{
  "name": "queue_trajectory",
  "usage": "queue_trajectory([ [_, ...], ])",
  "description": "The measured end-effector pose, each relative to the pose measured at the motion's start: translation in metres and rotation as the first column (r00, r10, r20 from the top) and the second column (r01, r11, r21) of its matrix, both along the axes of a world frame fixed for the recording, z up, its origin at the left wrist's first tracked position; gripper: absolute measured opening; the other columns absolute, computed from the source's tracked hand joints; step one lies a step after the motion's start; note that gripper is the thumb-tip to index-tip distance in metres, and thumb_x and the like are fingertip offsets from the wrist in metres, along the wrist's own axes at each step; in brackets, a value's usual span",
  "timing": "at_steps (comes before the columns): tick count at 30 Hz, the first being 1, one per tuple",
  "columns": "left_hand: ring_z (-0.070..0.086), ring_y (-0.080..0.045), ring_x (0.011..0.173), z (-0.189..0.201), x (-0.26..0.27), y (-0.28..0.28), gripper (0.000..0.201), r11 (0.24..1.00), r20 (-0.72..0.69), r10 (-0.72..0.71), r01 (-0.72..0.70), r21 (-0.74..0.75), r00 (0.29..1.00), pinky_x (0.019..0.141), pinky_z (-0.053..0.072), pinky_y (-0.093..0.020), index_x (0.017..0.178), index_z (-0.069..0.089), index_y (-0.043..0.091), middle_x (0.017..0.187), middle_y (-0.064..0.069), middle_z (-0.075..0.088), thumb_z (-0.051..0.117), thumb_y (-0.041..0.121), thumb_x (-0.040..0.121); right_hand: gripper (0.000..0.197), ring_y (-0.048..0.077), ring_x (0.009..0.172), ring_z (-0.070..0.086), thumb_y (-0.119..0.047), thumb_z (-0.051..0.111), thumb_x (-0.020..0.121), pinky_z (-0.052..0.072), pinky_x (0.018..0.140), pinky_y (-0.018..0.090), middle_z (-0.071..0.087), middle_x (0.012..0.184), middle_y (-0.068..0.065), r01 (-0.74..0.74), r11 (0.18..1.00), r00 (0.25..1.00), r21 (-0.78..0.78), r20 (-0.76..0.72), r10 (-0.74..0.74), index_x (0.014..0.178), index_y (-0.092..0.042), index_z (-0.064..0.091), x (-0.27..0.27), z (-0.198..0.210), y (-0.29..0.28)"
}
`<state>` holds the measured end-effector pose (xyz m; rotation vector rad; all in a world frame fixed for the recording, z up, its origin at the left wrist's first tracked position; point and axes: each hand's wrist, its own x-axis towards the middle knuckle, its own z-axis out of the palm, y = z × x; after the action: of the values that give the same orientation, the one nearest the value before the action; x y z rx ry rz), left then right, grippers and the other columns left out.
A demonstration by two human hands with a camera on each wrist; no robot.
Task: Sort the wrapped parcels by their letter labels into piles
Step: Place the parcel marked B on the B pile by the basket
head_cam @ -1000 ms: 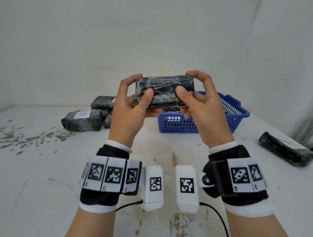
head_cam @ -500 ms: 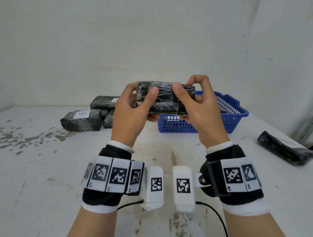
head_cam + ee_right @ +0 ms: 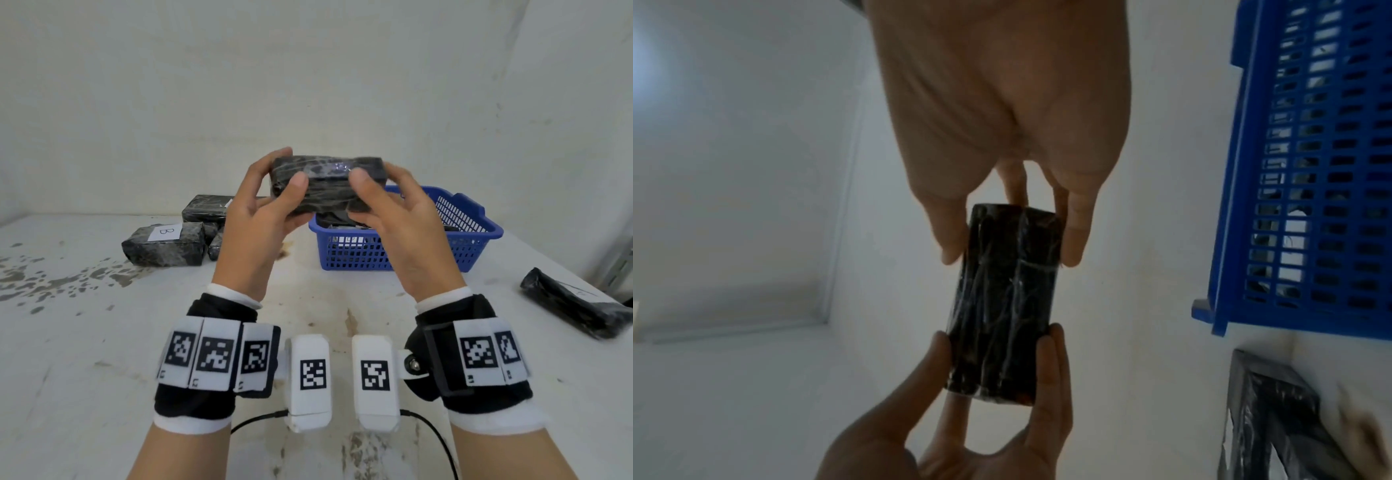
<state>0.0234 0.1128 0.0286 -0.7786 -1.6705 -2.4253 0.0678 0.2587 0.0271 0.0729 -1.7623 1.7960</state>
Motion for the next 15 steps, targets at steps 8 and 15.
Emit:
queue_trajectory([
  [8, 0.067, -0.009, 0.091, -0.0016, -0.0020, -0.0017, 0.024, 0.999, 0.009, 0.007, -0.007, 0.043, 1.000, 0.083, 0.057, -0.029, 0.118, 0.060, 0.017, 0.102, 0.001, 0.066, 0.045, 0.027, 0.101, 0.028, 0.027, 0.076, 0.070, -0.034, 0.063, 0.096, 0.055, 0.071, 0.030, 0.072, 0.094, 0.004, -0.004, 1.000, 1.000, 0.012, 0.022, 0.004, 0.118, -0.017, 0.068, 0.0022, 0.0038, -0.0028],
  [15, 0.067, -0.013, 0.084, -0.0024, -0.0031, 0.0003, 0.013, 0.999, 0.006, 0.026, -0.026, 0.032, 1.000, 0.082, 0.057, -0.033, 0.108, 0.062, 0.018, 0.088, 0.002, 0.065, 0.055, 0.023, 0.098, 0.019, 0.020, 0.068, 0.065, -0.035, 0.063, 0.096, 0.055, 0.069, 0.031, 0.070, 0.084, 0.002, 0.015, 1.000, 1.000, -0.008, 0.015, -0.014, 0.104, -0.019, 0.069, -0.0001, 0.0019, -0.0019],
])
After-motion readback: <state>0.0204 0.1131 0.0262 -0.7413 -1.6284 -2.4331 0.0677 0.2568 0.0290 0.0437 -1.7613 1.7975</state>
